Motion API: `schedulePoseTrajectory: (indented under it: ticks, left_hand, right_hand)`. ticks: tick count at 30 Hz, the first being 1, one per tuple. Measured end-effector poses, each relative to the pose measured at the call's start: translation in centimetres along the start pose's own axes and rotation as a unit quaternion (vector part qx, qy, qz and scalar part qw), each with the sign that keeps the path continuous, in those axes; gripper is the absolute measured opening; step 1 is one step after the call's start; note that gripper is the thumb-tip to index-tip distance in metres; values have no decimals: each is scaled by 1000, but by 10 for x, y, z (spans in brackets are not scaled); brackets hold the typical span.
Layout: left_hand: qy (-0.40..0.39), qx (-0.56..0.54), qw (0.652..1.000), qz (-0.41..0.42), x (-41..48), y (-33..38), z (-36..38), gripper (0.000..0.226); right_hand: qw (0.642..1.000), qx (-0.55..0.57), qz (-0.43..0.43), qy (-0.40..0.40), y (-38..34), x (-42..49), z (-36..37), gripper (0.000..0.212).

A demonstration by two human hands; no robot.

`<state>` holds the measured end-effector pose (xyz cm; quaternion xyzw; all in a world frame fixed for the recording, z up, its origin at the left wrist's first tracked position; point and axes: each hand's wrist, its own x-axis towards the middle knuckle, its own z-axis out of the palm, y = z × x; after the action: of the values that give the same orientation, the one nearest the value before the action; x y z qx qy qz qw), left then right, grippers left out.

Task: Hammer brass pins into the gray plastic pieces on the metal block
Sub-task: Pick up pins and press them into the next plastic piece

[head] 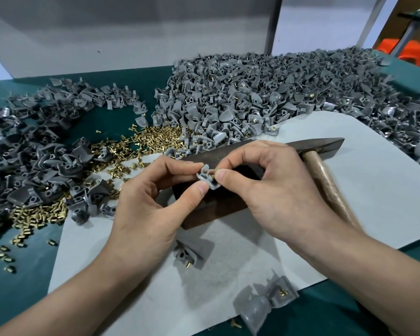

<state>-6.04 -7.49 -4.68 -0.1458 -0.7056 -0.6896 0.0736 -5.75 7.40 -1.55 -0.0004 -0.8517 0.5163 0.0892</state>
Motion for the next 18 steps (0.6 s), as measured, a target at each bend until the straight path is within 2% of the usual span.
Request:
schedulePoseTrajectory:
  ticks: [4, 18]
  left_hand:
    - [-4, 0, 1000, 6, 0, 0, 0, 17]
    - [-3, -2, 1000, 19, 1, -1, 0, 16]
  right_hand:
    - [999, -34, -19, 14, 1, -1, 0, 27]
    - [999, -44, -24, -11, -2, 1, -3, 22]
